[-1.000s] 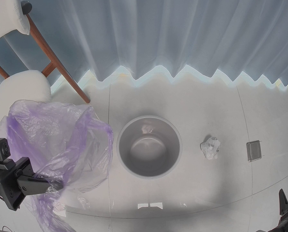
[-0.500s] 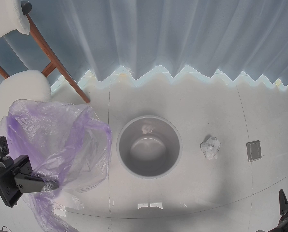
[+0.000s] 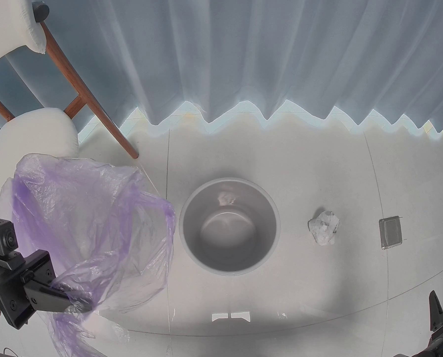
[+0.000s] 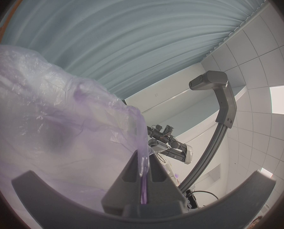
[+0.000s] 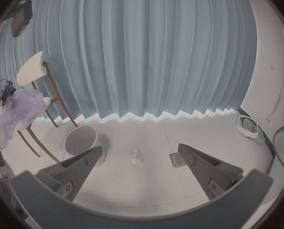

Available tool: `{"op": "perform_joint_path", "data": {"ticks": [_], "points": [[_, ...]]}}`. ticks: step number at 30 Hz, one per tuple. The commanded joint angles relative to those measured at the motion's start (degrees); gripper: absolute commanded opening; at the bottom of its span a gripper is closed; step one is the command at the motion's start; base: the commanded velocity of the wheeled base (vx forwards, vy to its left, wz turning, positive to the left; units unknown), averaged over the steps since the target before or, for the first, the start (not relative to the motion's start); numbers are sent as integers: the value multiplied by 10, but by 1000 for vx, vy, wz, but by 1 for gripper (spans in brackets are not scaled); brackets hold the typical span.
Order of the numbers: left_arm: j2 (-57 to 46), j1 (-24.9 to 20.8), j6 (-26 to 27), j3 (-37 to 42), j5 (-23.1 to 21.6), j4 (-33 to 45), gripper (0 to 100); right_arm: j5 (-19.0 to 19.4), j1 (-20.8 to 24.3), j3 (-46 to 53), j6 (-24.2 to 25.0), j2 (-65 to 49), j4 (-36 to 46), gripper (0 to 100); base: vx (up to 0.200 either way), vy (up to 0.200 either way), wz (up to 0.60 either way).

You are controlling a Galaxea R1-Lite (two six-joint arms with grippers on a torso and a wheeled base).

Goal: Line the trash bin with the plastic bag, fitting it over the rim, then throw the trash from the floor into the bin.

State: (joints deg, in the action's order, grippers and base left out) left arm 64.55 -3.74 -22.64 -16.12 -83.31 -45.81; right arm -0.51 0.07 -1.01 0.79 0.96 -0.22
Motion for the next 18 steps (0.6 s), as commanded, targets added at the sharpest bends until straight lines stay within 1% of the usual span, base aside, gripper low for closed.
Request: {"op": "perform_joint_path", "data": {"ticks": [1, 5, 9, 10, 11, 12, 14, 16, 18], "points": [[6, -5, -2, -8, 2, -1, 0, 0, 0, 10, 0, -10, 0, 100, 0, 0, 0], [59, -13, 0, -64, 3, -1, 0, 0, 0, 10, 0, -10, 0, 100, 0, 0, 0], [99, -41, 0, -98, 3, -1, 0, 0, 0, 10, 0, -10, 0, 100, 0, 0, 0], [115, -57, 0, -108, 3, -2, 0, 0, 0, 10, 0, -10, 0, 100, 0, 0, 0], [115, -57, 0, -108, 3, -2, 0, 0, 0, 10, 0, -10, 0, 100, 0, 0, 0], [133, -77, 0, -110, 3, -15, 0, 0, 0, 10, 0, -10, 0, 100, 0, 0, 0], [154, -96, 1, -109, 3, -37, 0, 0, 0, 10, 0, -10, 0, 100, 0, 0, 0], [175, -120, 2, -110, 4, -74, 0, 0, 0, 10, 0, -10, 0, 100, 0, 0, 0], [201, -134, 4, -110, 10, -120, 0, 0, 0, 10, 0, -10, 0, 100, 0, 0, 0]]}}
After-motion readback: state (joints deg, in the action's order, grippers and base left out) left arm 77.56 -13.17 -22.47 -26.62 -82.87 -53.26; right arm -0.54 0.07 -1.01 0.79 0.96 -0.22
